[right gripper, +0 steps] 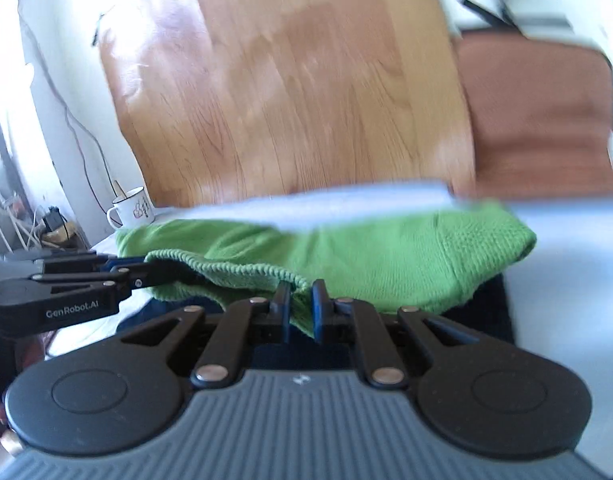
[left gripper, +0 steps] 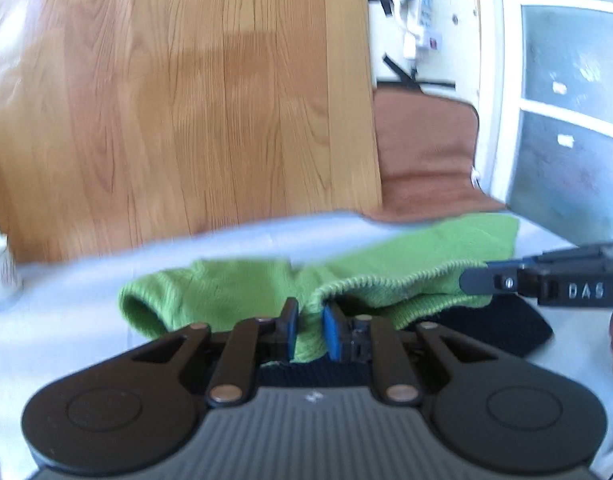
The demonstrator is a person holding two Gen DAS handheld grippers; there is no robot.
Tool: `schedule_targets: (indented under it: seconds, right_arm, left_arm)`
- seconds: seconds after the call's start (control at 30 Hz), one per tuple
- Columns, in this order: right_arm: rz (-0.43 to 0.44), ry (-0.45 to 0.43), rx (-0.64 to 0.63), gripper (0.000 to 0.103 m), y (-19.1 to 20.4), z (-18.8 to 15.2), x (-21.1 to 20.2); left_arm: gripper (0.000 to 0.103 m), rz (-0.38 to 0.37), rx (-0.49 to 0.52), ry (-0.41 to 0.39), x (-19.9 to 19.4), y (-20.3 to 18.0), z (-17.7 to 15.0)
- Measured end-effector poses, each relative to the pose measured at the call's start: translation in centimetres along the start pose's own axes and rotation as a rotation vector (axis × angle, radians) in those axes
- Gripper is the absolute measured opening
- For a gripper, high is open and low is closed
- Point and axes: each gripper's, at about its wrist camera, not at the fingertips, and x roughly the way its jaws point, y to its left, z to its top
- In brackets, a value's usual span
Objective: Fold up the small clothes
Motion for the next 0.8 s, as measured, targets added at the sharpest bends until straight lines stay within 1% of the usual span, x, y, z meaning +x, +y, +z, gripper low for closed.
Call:
schedule_targets:
  seconds: [0.07, 0.13, 0.2, 0.23, 0.27, 0.3, 0.33, 0.37, 0.4, 0.43, 0.47, 0.5, 0.53, 0.57, 0.6, 0.63, 0.67, 0.7, 0.73, 0.77, 0.8]
  right_arm:
    - [-0.016, -0.005, 0.065, 0.014, -0.1, -2.1, 0.1]
    - [-0.048, -0.028, 0.066, 0.012, 0.5, -4.0, -0.1]
    - [-0.057, -0.021, 0.076, 0.01, 0.7, -4.9, 0.2]
    - [-0.06, -0.021, 0.082, 0.01, 0.7, -5.0, 0.4]
    - [-0.055, -0.014, 0.086, 0.011, 0.6, -4.7, 0.6]
    - [-0.031, 0.001, 0.089, 0.014, 0.4, -4.3, 0.7]
    - [-0.004, -0.001, 0.093, 0.014, 0.3, -3.9, 0.1]
    - [0.028, -0.019, 0.088, 0.014, 0.1, -3.4, -0.7]
    - [0.05, -0.056, 0.074, 0.014, 0.1, -2.8, -1.8]
    - [0.047, -0.101, 0.056, 0.014, -0.1, -2.3, -3.1]
    - [0.022, -0.149, 0.04, 0.02, -0.5, -1.2, -4.0]
    - [-0.017, -0.187, 0.033, 0.032, -1.1, -0.4, -4.5]
    - [-0.068, -0.222, 0.035, 0.041, -1.9, 0.6, -4.7]
    - [-0.123, -0.247, 0.049, 0.059, -2.8, 1.4, -4.6]
    - [-0.16, -0.249, 0.061, 0.062, -3.9, 2.3, -3.9]
    - [-0.177, -0.236, 0.067, 0.062, -5.0, 2.9, -3.0]
    - [-0.205, -0.21, 0.082, 0.062, -6.2, 3.5, -1.8]
    - [-0.235, -0.171, 0.112, 0.062, -7.5, 4.0, -0.3]
    - [-0.241, -0.138, 0.156, 0.062, -8.6, 4.2, 0.8]
    - [-0.224, -0.105, 0.201, 0.06, -9.7, 4.4, 2.1]
    - [-0.205, -0.07, 0.233, 0.045, -10.6, 4.4, 3.2]
  left_arm:
    - [0.014, -0.001, -0.009, 0.024, -0.9, -0.3, -1.5]
    - [0.014, 0.001, -0.017, 0.045, -1.0, -0.3, -2.9]
    - [0.014, 0.003, -0.017, 0.069, -0.9, -0.4, -3.9]
    - [0.019, 0.008, -0.012, 0.083, -0.6, -0.6, -4.5]
    - [0.02, 0.01, -0.009, 0.105, -0.5, -0.5, -4.8]
    - [0.022, 0.004, -0.009, 0.12, -0.7, -0.4, -4.9]
    - [0.023, -0.017, -0.008, 0.127, -1.2, -0.1, -4.8]
    - [0.023, -0.05, -0.013, 0.119, -1.9, 0.4, -4.5]
    - [0.027, -0.082, -0.034, 0.091, -3.1, 1.2, -3.9]
    - [0.041, -0.097, -0.062, 0.053, -4.2, 2.3, -3.1]
    - [0.052, -0.088, -0.094, 0.006, -5.3, 3.6, -2.0]
    - [0.066, -0.058, -0.127, -0.041, -6.0, 4.9, -1.0]
    - [0.079, -0.015, -0.153, -0.08, -6.3, 6.1, -0.1]
    - [0.083, 0.036, -0.17, -0.107, -6.2, 7.3, 0.8]
    - [0.089, 0.077, -0.181, -0.116, -5.6, 8.4, 1.7]
    - [0.09, 0.096, -0.197, -0.106, -4.5, 9.5, 2.4]
    - [0.09, 0.102, -0.225, -0.075, -3.0, 10.6, 3.0]
    - [0.09, 0.094, -0.26, -0.028, -1.2, 11.7, 3.3]
    - [0.09, 0.081, -0.295, 0.025, 0.8, 12.6, 3.5]
    - [0.089, 0.071, -0.33, 0.078, 2.8, 13.4, 3.4]
    - [0.083, 0.062, -0.363, 0.127, 4.6, 14.0, 3.2]
